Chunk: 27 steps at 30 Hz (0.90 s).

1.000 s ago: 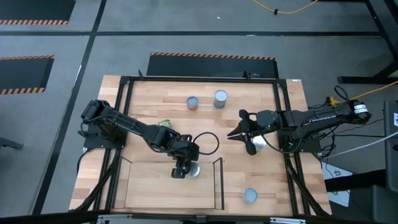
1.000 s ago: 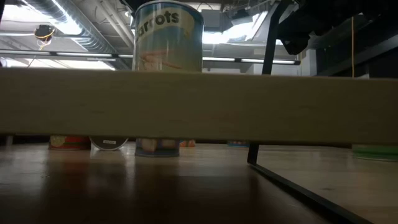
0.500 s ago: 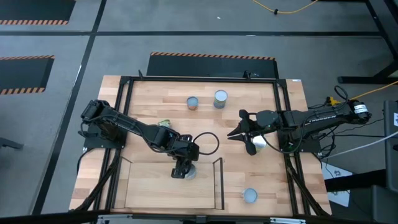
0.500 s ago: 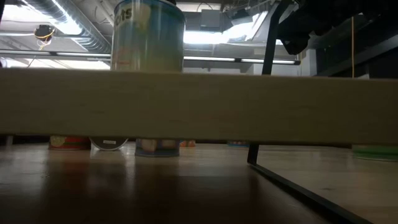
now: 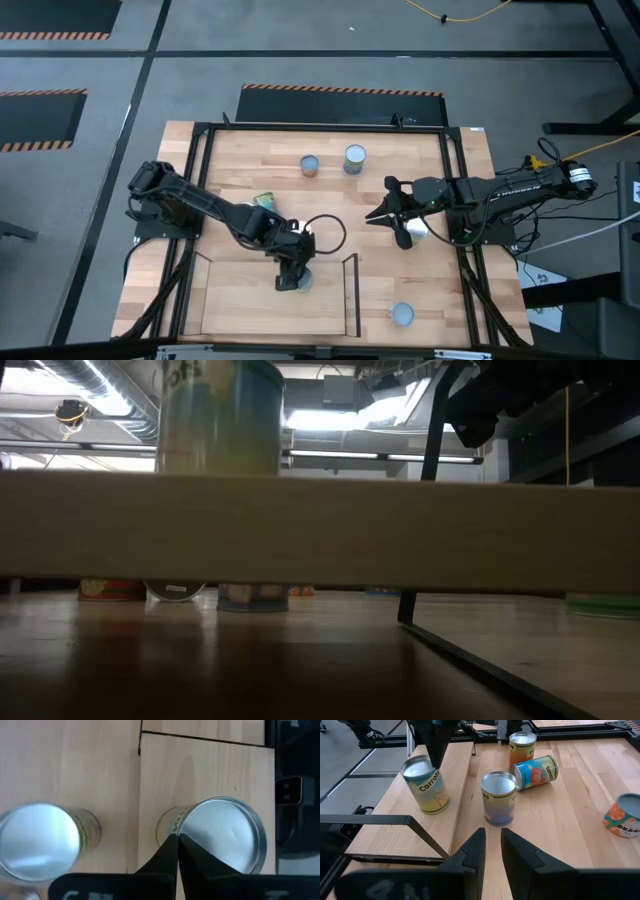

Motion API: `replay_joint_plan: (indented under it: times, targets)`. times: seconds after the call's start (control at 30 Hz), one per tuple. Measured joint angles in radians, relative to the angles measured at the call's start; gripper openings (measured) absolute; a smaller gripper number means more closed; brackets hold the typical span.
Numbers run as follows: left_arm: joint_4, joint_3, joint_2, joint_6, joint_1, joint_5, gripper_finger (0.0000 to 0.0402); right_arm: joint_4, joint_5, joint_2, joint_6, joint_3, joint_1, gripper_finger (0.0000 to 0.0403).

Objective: Pick and place cans onto a shelf
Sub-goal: Put the canned carrot on the shelf

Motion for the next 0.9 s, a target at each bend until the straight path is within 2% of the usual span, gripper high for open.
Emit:
replay_joint_plan:
  times: [0.27, 0.4, 0.9]
  targets:
    - [-0.097, -0.002, -0.079, -0.103, -0.058, -0.099, 0.0, 0.002, 0.0, 0.0, 0.0, 0.001, 0.0, 0.0065]
    - [-0.181, -0.002, -0.117, -0.184, -0.087, -0.112, 0.0, 0.001, 0.0, 0.0, 0.001, 0.001, 0.0, 0.0065]
    - [-0.544, -0.001, -0.198, -0.64, -0.283, -0.159, 0.0, 0.001, 0.0, 0.0, 0.0, 0.001, 0.0, 0.0065]
